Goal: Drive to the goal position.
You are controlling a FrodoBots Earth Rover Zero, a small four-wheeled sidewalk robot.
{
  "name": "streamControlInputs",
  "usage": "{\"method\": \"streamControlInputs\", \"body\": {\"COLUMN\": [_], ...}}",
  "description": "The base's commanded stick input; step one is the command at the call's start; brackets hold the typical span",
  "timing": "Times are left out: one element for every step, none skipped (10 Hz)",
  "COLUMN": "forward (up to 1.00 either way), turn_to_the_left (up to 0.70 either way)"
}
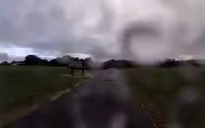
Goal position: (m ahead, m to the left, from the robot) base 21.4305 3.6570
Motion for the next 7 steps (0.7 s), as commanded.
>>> {"method": "streamControlInputs", "body": {"forward": [0.7,0.7,0.7,0.7,0.7,0.7,0.7], "turn_to_the_left": [0.0,0.0,0.0,0.0,0.0,0.0,-0.14]}}
